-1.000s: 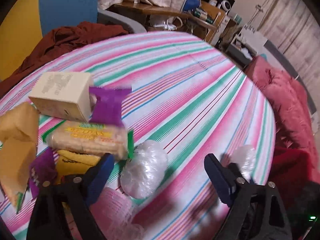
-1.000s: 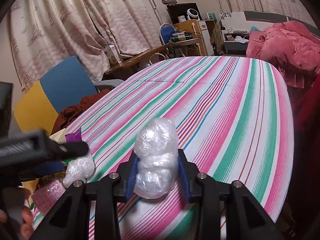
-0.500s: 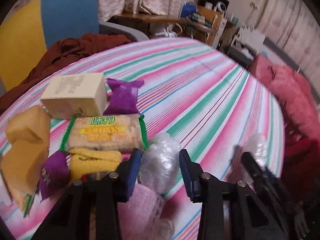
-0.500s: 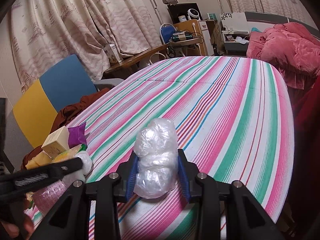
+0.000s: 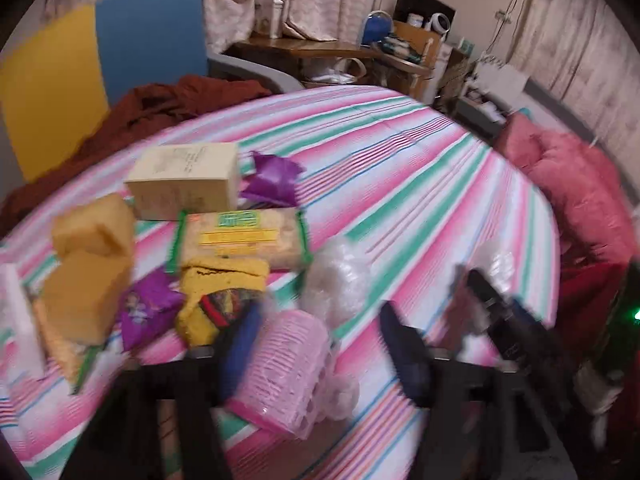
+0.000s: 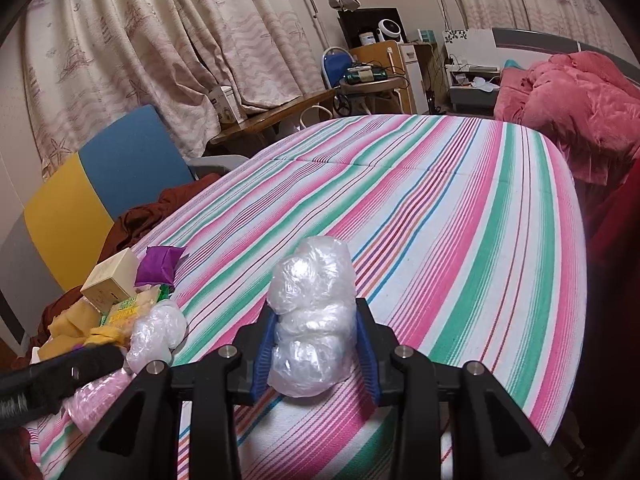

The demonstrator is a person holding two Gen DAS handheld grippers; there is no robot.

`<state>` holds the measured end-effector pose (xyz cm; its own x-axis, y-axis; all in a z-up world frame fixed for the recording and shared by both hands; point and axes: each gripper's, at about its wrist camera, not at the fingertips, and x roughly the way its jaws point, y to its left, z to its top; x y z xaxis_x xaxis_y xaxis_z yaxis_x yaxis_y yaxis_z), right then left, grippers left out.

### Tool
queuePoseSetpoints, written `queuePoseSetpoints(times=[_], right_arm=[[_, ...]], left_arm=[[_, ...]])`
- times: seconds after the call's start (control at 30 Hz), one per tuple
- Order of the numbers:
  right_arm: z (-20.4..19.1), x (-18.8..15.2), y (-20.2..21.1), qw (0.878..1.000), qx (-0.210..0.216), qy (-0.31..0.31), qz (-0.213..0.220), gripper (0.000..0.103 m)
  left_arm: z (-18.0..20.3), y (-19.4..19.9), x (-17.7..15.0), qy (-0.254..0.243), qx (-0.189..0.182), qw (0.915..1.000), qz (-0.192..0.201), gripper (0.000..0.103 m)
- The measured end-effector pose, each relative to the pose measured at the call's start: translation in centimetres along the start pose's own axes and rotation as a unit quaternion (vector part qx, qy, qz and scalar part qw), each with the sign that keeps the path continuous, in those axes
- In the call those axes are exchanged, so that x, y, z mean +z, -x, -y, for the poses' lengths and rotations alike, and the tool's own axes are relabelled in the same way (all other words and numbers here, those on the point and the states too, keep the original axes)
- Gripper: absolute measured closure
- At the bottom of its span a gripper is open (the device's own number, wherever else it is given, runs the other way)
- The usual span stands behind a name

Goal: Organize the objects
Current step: 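Grasp the pink plastic basket with the left tool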

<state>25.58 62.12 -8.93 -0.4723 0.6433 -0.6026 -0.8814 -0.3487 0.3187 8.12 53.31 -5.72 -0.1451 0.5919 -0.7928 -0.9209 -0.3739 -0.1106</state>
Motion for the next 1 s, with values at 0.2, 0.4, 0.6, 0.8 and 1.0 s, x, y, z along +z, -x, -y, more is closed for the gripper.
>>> queuePoseSetpoints(times=[0.2, 0.4, 0.6, 0.8, 1.0], right_arm=[[0.1, 0.0, -0.1, 1.000, 0.004, 0.000, -0.002, 0.066], [0.1, -0.1, 0.0, 1.000, 0.005, -0.001, -0.001, 0.066], [0.0, -0.2, -0.1, 1.000, 0.005, -0.001, -0.001, 0.066], [0.1, -0.2, -0.1, 1.000, 0.008, 0.000, 0.000, 0.066], [-0.4, -0.1, 0.2, 1.000, 0.016, 0.013, 0.006, 0.066]], left_arm=[[1.7, -0.6, -2.1, -0.048, -0.005, 0.9988, -0.004, 0.035], [1.4, 0.0, -3.0, -0.058, -0.010, 0.9983, -0.003, 0.056], [-1.1, 2.7, -3.2, 0.007, -0.042, 0.9990, 0.016, 0.056], [-4.2, 6.4, -4.5, 0.088, -0.125, 0.9876, 0.037, 0.056], [-7.5, 9.2, -7.1, 0.135, -0.126, 0.9815, 0.050, 0.056]])
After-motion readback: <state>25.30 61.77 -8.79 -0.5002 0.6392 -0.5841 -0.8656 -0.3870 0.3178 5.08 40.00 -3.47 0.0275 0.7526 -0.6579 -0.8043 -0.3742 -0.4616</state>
